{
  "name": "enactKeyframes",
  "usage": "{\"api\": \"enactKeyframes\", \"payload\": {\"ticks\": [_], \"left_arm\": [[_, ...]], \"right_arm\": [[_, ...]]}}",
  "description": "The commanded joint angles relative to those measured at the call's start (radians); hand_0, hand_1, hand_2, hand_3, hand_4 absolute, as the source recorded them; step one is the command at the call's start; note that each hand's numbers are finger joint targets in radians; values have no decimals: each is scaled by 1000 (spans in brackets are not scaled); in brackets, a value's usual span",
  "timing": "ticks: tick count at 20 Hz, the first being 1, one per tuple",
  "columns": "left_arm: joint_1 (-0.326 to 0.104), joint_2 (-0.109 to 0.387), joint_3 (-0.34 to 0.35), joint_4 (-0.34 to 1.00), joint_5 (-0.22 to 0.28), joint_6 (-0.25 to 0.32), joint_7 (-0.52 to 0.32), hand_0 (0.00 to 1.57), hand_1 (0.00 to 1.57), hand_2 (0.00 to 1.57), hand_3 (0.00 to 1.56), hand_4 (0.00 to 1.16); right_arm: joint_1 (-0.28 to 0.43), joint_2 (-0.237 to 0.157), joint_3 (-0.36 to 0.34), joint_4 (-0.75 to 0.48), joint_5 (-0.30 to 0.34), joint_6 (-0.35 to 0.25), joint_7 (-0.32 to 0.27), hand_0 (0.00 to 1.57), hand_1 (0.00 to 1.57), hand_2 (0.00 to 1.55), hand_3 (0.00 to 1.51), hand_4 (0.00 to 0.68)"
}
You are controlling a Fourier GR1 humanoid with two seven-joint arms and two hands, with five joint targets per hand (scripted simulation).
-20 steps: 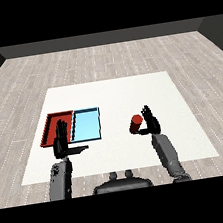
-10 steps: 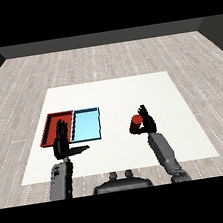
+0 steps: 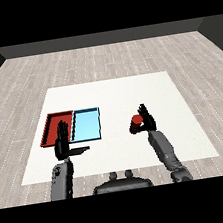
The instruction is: Pick the red can and put it in the red box
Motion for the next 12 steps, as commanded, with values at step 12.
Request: {"api": "enactKeyframes", "payload": {"ticks": [12], "left_arm": [[-18,24,32,36,21,-21,-10,0,0,0,0,0]], "right_arm": [[-110,18,9,151,16,-46,-33,0,0,0,0,0]]}}
